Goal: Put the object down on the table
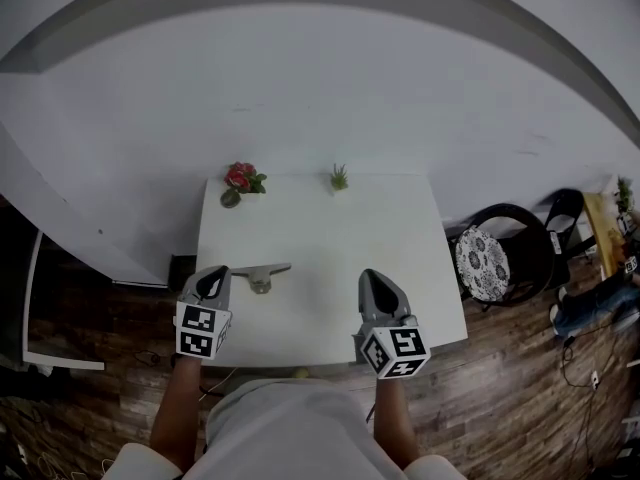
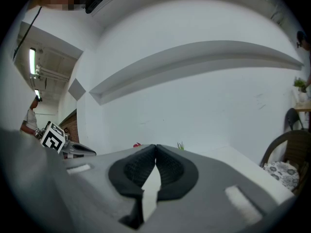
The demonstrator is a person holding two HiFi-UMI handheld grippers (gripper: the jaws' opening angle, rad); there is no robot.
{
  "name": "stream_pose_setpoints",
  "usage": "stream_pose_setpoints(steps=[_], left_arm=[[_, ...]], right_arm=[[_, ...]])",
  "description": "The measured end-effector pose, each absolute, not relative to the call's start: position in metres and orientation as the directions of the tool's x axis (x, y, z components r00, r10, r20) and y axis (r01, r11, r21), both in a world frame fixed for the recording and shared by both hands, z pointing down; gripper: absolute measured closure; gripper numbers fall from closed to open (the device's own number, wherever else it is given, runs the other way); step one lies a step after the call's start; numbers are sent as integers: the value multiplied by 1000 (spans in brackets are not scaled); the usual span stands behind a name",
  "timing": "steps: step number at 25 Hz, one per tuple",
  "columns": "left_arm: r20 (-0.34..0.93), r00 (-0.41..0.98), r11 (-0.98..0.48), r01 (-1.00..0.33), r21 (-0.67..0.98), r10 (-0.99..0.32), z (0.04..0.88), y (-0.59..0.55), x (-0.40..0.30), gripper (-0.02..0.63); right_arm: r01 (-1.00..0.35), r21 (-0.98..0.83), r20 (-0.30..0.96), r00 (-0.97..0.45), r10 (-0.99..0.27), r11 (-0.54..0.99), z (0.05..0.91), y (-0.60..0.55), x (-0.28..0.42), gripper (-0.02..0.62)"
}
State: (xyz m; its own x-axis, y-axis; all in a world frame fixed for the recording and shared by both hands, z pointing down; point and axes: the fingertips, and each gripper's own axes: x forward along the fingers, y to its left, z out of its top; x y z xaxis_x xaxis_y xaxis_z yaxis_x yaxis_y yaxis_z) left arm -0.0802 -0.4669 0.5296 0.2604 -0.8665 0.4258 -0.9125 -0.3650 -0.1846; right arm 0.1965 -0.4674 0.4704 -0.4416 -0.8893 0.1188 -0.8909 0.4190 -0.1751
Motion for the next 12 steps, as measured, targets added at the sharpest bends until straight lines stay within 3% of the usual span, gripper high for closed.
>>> stream_pose_setpoints(steps=[12], left_arm=[[233, 249, -283, -950, -128, -940, 456, -463, -99, 597]], right_arm=[[-890, -156, 110, -447, -888, 428, 463, -473, 190, 592]])
